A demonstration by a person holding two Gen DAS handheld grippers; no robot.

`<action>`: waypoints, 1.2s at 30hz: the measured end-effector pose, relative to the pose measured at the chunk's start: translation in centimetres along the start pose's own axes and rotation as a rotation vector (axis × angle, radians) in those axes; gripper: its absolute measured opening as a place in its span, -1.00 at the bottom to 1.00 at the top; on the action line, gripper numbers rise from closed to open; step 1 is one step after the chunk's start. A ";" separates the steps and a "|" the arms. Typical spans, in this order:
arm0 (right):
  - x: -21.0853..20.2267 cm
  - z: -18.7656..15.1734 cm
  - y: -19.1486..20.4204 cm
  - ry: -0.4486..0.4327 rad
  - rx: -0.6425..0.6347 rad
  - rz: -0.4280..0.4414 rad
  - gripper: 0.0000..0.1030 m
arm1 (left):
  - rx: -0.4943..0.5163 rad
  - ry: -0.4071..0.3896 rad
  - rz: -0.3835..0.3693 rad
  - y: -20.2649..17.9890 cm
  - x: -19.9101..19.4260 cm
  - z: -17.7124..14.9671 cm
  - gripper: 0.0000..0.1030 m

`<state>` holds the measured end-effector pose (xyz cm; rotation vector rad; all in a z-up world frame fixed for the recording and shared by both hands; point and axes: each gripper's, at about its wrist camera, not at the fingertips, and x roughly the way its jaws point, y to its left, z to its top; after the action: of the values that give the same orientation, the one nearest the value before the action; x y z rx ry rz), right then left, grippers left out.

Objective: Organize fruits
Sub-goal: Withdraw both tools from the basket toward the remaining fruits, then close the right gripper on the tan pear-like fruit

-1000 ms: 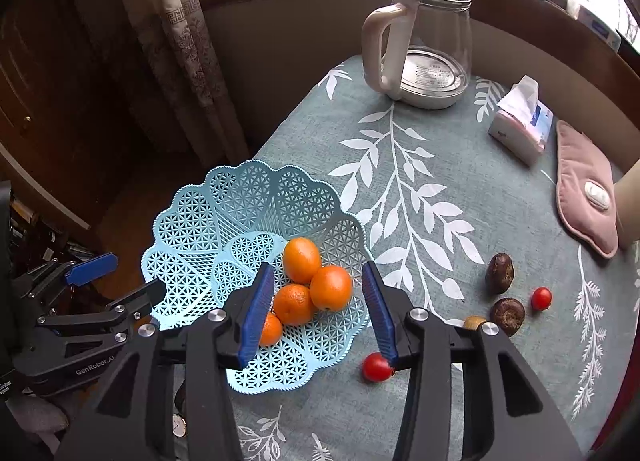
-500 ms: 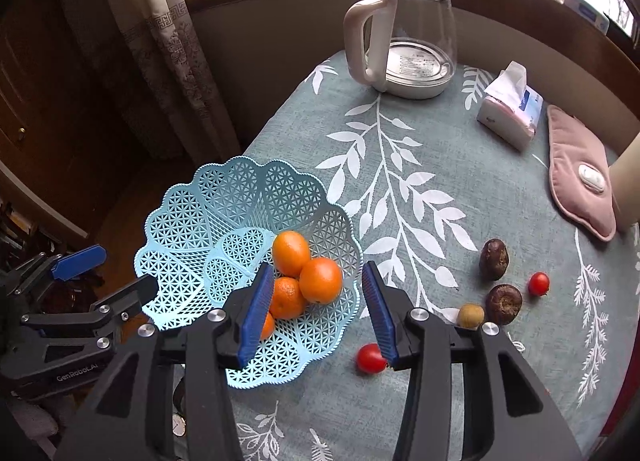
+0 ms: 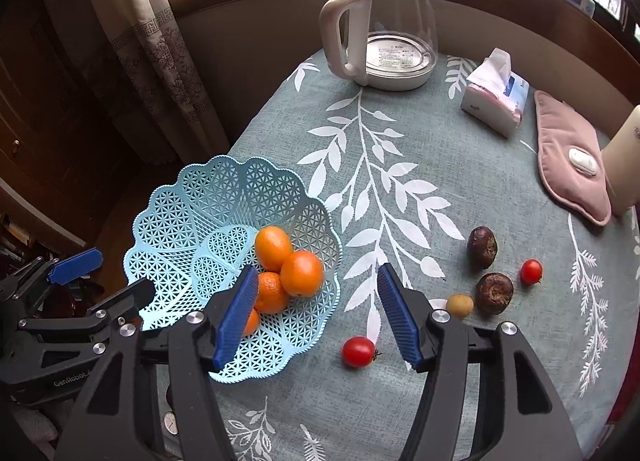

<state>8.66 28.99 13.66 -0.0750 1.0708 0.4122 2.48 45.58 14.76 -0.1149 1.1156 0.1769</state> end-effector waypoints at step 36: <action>-4.5 -12.2 -23.5 0.107 0.414 -0.197 0.32 | 0.134 0.070 -0.101 -15.3 1.0 -2.8 0.73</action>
<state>5.09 2.89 8.42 0.1657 1.2234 0.0045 3.50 30.20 12.73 -0.0577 1.1849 0.0078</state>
